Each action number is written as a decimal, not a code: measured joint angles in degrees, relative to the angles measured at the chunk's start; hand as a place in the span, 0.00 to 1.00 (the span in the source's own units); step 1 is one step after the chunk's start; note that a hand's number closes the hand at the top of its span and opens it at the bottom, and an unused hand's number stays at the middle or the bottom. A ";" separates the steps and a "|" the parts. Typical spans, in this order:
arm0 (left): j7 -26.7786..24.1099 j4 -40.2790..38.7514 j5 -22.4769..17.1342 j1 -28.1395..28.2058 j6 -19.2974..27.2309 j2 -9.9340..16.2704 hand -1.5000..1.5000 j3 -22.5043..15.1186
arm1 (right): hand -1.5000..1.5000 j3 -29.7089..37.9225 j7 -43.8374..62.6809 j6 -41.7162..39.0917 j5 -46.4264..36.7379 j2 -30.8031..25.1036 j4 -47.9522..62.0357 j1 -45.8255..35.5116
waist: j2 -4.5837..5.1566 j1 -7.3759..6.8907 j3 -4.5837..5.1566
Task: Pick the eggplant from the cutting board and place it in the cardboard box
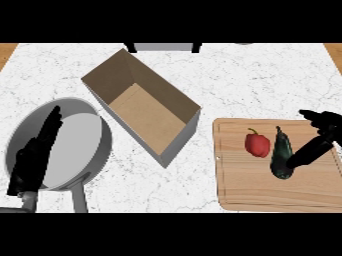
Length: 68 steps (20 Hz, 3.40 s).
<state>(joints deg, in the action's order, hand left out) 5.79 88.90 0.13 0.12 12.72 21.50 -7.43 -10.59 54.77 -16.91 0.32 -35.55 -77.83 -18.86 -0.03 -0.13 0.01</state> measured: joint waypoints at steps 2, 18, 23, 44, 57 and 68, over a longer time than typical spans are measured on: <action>-0.16 -0.45 1.03 -0.35 0.19 -1.23 0.50 -0.05 | 0.00 0.15 -0.38 -0.34 -1.38 0.75 0.40 0.96 | 0.00 0.02 0.01; -0.56 -0.05 4.68 0.55 -4.92 -4.80 0.50 5.07 | 0.00 5.09 -1.87 -2.47 -11.23 8.63 0.74 4.01 | 0.00 0.03 -0.02; -0.60 0.25 6.21 0.57 -5.90 -6.21 0.50 6.26 | 0.00 7.22 -4.16 -3.53 -14.28 10.18 3.34 3.79 | 0.01 -0.01 0.00; -0.37 -0.77 9.75 -0.94 -8.71 -9.45 0.50 9.48 | 1.00 8.44 -9.64 -1.82 -26.33 15.13 5.94 4.40 | -0.45 0.04 0.66; -1.02 -0.40 10.06 -0.22 -9.76 -10.11 0.50 9.01 | 1.00 -6.11 -32.06 5.99 -44.19 10.18 2.13 -0.31 | 0.03 -1.00 0.04; -0.02 1.61 10.63 1.40 -9.48 -10.70 0.50 9.63 | 1.00 -4.90 -39.55 9.29 -48.18 9.16 -7.69 -2.25 | -0.10 0.16 0.01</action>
<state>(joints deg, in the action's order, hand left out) 5.77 90.51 10.77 1.51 3.24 10.81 2.20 -15.49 15.23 -7.62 -47.85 -26.39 -85.51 -21.11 -0.14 0.04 0.01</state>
